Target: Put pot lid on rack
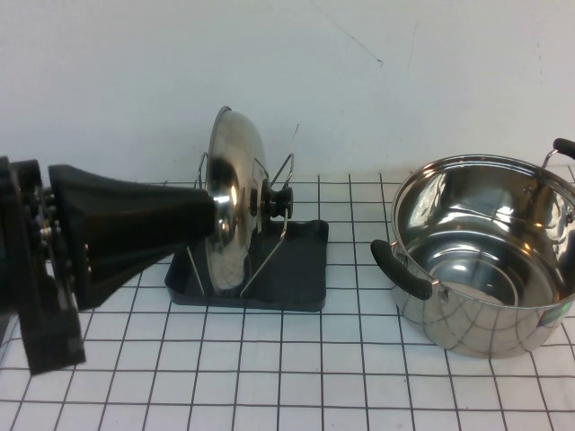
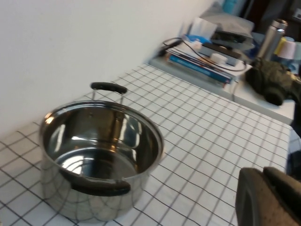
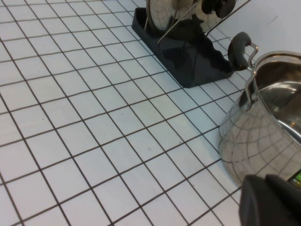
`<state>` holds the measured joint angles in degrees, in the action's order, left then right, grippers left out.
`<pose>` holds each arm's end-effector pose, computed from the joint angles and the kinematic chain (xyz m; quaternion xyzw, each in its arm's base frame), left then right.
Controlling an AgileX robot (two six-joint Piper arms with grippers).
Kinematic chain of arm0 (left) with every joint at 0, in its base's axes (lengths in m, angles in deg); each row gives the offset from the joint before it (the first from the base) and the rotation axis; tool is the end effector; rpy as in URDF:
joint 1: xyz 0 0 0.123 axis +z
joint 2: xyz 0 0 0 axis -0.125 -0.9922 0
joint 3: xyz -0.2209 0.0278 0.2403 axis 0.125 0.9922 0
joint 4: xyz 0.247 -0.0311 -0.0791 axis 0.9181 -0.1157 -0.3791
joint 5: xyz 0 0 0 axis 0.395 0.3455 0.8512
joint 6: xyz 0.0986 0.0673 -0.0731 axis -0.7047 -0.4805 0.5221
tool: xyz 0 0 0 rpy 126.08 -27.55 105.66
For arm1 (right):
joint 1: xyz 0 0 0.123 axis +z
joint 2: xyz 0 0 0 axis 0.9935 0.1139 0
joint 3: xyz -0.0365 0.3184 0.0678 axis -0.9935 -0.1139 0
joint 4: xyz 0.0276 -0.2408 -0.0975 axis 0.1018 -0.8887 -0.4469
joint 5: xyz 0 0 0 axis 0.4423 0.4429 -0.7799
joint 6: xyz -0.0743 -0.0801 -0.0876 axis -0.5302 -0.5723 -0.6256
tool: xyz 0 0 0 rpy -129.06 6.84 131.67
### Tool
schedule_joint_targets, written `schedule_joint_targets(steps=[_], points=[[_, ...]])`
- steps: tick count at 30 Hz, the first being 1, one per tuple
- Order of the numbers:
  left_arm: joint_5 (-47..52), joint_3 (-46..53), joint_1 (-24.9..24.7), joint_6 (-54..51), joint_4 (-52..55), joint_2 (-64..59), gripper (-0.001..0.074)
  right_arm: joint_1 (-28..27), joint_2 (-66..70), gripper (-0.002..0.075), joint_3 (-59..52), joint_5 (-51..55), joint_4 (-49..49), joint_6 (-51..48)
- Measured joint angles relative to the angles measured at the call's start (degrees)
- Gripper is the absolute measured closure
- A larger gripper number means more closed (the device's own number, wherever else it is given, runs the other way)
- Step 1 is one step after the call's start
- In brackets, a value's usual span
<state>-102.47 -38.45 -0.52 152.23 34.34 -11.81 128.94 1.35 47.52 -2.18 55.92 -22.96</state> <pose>0.1331 -0.1431 0.4247 0.3449 0.6727 -0.4554 0.4702 0.0405 0.0304 0.2558 -0.4270 0.7039 0.1077 0.5574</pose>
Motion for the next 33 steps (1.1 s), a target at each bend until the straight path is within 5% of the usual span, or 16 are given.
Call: schedule_joint_targets(steps=[6,17,33], points=[[-4.60,0.00,-0.40,0.00,0.00,0.36,0.0736,0.00,0.00,0.0727,-0.04,-0.08,0.12,0.00],[20.52,2.01,-1.18,-2.92,0.00,16.94,0.0736,0.00,0.00,0.0729,-0.04,-0.08,0.15,0.00],[46.38,38.39,-1.18,-3.35,-0.71,42.70,0.0736,0.00,0.00,0.0729,-0.04,-0.08,0.15,0.00]])
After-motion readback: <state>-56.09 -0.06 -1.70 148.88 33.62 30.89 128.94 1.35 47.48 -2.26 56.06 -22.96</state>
